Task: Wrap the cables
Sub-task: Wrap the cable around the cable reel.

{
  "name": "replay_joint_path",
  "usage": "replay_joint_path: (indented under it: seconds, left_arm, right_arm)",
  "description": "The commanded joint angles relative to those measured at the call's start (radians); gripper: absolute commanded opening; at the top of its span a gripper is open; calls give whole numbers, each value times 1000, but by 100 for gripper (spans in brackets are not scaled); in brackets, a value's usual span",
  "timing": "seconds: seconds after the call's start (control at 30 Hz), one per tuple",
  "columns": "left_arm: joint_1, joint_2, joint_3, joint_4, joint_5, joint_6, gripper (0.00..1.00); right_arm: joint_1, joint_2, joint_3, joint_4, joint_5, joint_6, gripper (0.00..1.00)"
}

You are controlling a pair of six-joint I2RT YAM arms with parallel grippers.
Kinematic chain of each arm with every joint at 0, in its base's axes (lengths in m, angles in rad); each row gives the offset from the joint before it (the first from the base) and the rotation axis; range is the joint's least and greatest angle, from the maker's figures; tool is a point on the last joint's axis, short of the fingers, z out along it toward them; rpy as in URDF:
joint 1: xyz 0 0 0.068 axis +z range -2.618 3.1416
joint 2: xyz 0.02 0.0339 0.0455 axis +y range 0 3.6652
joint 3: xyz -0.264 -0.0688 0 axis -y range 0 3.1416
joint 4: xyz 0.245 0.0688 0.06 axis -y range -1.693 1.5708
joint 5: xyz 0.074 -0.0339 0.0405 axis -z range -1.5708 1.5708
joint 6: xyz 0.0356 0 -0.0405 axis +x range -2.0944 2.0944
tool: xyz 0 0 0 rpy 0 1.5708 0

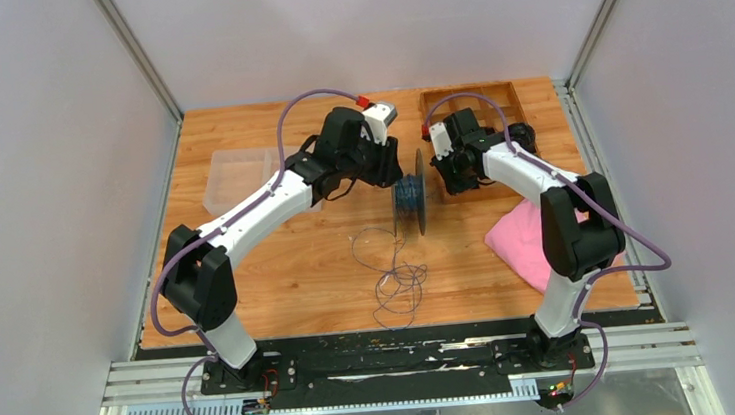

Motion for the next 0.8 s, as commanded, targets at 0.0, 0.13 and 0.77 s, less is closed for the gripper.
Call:
replay_joint_path:
  seconds: [0.0, 0.13, 0.77]
  left_arm:
    - [-6, -24, -17, 13, 1, 5, 44]
    - [-6, -25, -18, 13, 0, 4, 44]
    - [-8, -38, -38, 23, 7, -4, 43]
  right_arm:
    - [17, -20, 10, -12, -2, 10, 4]
    - [17, -35, 22, -13, 3, 6, 1]
    - [17, -73, 196, -60, 39, -7, 1]
